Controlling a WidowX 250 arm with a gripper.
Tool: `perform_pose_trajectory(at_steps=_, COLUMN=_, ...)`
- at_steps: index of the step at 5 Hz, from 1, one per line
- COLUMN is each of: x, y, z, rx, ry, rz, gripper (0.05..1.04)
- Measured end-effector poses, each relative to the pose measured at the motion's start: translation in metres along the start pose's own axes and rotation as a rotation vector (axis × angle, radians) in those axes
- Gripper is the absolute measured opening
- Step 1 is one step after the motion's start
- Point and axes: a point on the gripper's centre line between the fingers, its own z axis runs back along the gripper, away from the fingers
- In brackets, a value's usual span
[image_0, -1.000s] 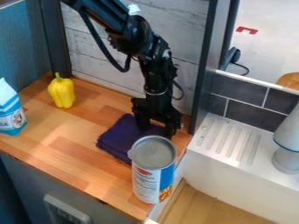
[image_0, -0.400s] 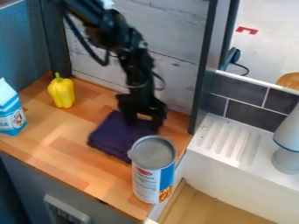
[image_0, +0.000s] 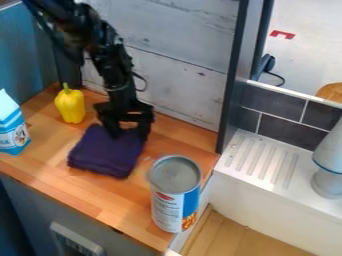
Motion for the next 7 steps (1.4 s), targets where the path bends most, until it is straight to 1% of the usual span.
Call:
perform_pose_trajectory(at_steps=2, x=0.001, y=0.044, z=0.006, rx=0.021, ry=0.017, rz=0.124, gripper=0.999)
perform_pose_trajectory(at_steps=3, x=-0.002, y=0.060, z=0.007, rx=0.029, ry=0.021, rz=0.163, gripper=0.999)
perform_pose_trajectory(at_steps=4, x=-0.003, y=0.061, z=0.007, rx=0.023, ry=0.024, rz=0.148, gripper=0.999)
perform_pose_trajectory(at_steps=5, x=-0.010, y=0.060, z=0.010, rx=0.030, ry=0.041, rz=0.141, gripper=0.999)
perform_pose_trajectory(at_steps=6, x=-0.011, y=0.053, z=0.028, rx=0.008, ry=0.052, rz=0.137, gripper=0.999)
perform_pose_trajectory(at_steps=7, x=-0.001, y=0.045, z=0.085, rx=-0.008, ry=-0.019, rz=0.129, gripper=0.999)
